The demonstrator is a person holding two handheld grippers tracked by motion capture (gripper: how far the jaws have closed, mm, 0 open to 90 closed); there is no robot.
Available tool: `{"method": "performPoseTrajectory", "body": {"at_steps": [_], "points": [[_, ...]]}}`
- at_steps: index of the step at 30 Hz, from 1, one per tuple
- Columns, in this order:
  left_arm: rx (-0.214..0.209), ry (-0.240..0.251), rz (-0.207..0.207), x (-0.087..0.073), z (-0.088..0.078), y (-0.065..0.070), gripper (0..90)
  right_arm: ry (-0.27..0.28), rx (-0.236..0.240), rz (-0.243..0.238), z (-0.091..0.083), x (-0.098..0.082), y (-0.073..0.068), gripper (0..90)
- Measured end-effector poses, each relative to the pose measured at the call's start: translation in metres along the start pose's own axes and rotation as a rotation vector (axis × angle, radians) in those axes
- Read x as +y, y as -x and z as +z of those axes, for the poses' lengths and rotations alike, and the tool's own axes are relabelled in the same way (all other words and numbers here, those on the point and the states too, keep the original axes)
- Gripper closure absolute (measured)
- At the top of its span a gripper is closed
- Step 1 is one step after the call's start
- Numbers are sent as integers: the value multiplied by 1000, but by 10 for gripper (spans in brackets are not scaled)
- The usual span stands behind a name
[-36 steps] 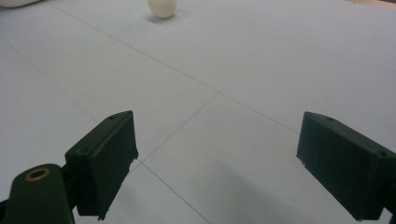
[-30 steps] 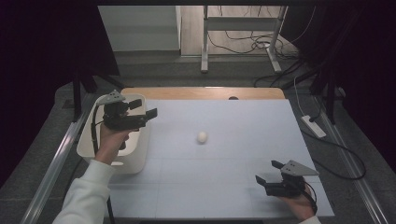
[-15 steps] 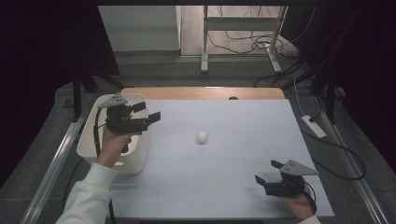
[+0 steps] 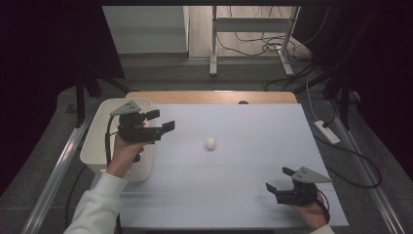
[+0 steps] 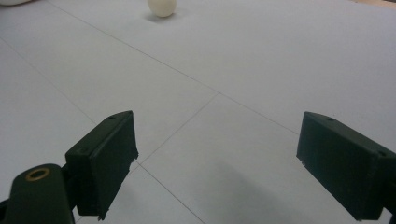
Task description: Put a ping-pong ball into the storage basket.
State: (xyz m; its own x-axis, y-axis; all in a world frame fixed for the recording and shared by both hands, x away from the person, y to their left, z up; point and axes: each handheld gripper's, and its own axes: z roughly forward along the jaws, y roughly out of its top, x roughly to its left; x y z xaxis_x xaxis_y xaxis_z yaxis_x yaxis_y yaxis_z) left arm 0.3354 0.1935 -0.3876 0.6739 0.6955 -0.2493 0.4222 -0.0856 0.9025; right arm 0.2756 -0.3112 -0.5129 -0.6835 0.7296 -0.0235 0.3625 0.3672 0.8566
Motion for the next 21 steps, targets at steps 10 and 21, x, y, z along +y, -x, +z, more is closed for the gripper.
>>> {"method": "performPoseTrajectory", "body": {"at_steps": [10, 21], "points": [[-24, -12, 6, 0, 10, 10, 162, 0, 2, 3, 1, 1, 0, 118], [-51, -52, 21, -1, 23, 18, 164, 3, -1, 3, 0, 1, 0, 119]]}}
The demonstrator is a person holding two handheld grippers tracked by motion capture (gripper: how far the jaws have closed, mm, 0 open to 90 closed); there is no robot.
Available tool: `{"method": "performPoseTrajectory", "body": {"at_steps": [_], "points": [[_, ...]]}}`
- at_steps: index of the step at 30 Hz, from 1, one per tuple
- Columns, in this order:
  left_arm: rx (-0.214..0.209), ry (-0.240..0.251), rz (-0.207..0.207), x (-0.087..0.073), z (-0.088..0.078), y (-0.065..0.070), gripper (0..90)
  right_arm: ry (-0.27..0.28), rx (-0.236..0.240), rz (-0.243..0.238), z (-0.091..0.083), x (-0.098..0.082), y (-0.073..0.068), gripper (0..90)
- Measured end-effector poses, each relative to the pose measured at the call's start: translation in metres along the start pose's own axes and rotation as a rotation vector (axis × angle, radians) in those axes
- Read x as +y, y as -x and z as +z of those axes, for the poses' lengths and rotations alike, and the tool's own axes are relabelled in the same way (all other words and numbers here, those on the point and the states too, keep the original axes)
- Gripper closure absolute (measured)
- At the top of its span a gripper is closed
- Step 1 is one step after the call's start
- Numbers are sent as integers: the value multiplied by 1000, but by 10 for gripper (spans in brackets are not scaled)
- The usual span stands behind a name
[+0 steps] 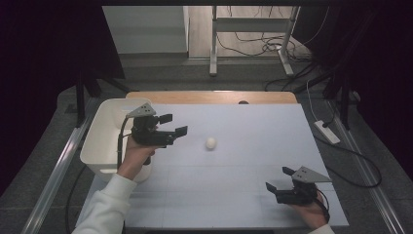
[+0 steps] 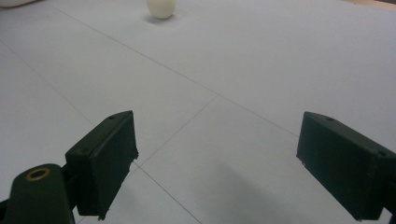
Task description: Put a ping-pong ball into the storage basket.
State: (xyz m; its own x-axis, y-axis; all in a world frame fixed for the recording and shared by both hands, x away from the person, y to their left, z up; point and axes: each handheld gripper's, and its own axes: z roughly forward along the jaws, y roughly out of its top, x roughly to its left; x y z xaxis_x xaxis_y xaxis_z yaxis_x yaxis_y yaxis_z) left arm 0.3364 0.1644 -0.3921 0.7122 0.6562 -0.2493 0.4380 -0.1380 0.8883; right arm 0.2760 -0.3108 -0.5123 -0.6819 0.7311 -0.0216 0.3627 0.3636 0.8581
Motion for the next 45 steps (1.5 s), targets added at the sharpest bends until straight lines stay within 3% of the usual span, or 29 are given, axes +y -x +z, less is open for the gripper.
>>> {"method": "performPoseTrajectory", "body": {"at_steps": [13, 45], "points": [[7, -35, 32, -2, 15, 6, 165, -1, 3, -1, 1, 0, 0, 119], [-8, -128, 2, -14, 59, 10, 168, 0, 3, -3, 1, -1, 0, 119]]}}
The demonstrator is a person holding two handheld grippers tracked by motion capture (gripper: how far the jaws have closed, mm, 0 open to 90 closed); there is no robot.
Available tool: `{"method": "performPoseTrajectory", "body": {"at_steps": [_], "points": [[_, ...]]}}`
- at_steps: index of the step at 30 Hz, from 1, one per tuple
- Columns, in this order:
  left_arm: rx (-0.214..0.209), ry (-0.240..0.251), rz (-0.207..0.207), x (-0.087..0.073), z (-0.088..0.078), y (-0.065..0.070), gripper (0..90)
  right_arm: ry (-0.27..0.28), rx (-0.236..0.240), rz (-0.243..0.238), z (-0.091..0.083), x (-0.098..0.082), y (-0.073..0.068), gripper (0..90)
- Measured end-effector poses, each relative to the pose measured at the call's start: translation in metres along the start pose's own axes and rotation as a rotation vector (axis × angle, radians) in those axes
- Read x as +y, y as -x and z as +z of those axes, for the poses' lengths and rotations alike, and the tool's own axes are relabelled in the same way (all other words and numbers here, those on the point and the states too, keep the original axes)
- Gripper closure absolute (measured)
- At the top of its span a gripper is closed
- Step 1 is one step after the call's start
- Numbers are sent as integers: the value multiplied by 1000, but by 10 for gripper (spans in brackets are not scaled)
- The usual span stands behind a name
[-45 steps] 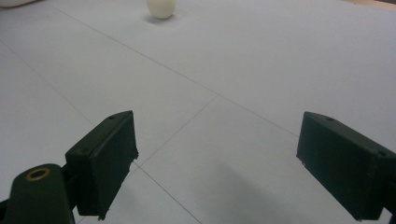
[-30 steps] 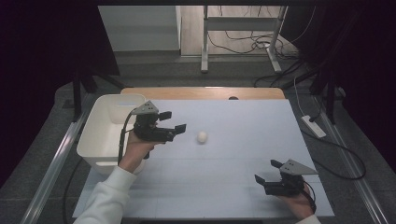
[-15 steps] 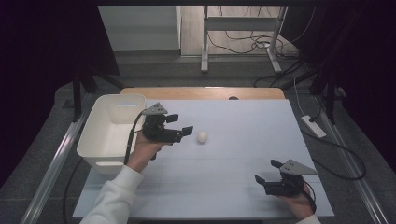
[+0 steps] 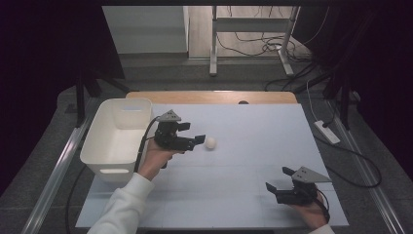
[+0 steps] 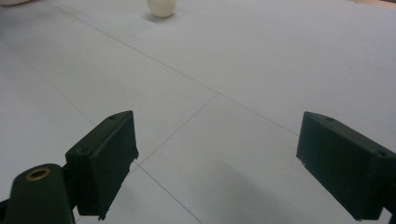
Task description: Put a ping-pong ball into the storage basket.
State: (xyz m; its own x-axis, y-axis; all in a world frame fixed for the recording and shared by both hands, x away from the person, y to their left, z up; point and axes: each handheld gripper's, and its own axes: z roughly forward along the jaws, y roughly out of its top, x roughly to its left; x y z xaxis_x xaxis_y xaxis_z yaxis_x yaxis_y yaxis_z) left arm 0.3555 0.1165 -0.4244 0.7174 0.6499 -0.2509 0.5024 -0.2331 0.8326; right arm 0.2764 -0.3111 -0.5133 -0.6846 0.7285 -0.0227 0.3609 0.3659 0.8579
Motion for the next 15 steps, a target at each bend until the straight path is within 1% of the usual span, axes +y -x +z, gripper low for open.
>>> {"method": "performPoseTrajectory", "body": {"at_steps": [10, 13, 15], "points": [[11, -39, -17, -5, 13, -4, 168, -1, 1, -1, 0, 0, 0, 119], [18, -56, -25, -8, 19, -6, 168, -1, 0, -2, 0, 0, 0, 119], [22, -74, -20, -9, 23, -6, 168, -1, 1, -2, 0, 0, 0, 119]]}}
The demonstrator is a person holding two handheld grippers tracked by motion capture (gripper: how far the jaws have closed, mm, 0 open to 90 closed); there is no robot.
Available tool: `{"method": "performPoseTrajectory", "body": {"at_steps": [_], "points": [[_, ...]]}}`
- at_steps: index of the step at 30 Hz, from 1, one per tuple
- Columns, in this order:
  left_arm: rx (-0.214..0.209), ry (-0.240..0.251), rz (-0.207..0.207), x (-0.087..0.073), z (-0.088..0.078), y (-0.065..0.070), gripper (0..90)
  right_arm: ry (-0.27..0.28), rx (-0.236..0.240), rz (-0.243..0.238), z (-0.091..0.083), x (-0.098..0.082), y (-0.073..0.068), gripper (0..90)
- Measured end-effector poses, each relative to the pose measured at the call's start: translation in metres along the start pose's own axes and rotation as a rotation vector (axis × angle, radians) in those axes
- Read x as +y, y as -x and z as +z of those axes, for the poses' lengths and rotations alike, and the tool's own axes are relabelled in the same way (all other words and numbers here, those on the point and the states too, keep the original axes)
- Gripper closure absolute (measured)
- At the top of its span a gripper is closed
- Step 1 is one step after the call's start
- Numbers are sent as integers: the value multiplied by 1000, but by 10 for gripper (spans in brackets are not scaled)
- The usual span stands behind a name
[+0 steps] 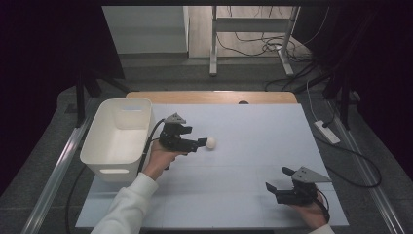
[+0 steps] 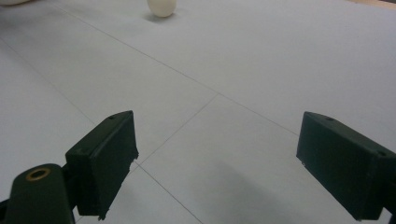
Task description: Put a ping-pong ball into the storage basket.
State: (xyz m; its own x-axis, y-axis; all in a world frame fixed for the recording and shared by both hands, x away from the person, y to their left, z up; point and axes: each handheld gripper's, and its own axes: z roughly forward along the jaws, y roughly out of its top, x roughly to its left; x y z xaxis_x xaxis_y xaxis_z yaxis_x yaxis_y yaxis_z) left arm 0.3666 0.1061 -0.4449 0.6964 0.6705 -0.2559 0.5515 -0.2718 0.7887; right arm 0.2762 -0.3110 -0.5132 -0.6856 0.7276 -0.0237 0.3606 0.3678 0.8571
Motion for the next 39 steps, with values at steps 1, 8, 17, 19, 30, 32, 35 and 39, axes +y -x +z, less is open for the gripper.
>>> {"method": "performPoseTrajectory", "body": {"at_steps": [1, 8, 17, 19, 30, 32, 35, 39], "points": [[0, 0, 0, 0, 0, 0, 168, 0, 0, 0, 0, 0, 0, 119], [6, -39, 5, -1, 11, 1, 167, 2, 1, 0, 0, 0, 0, 119], [10, -62, 10, -3, 20, 1, 167, -2, -1, -2, 0, 0, 0, 119], [11, -65, 10, -4, 21, 1, 167, -3, -1, -3, 0, 0, 0, 119], [21, -93, 6, -7, 33, -2, 166, -5, 0, -4, 0, 0, 0, 119], [21, -94, 3, -7, 35, -3, 166, -4, 2, -4, 0, 0, 0, 119], [23, -99, 1, -7, 37, -4, 166, -5, 3, -3, 0, -1, 0, 119], [30, -107, 0, -8, 40, -6, 166, -7, 1, -3, 0, -1, 0, 119]]}}
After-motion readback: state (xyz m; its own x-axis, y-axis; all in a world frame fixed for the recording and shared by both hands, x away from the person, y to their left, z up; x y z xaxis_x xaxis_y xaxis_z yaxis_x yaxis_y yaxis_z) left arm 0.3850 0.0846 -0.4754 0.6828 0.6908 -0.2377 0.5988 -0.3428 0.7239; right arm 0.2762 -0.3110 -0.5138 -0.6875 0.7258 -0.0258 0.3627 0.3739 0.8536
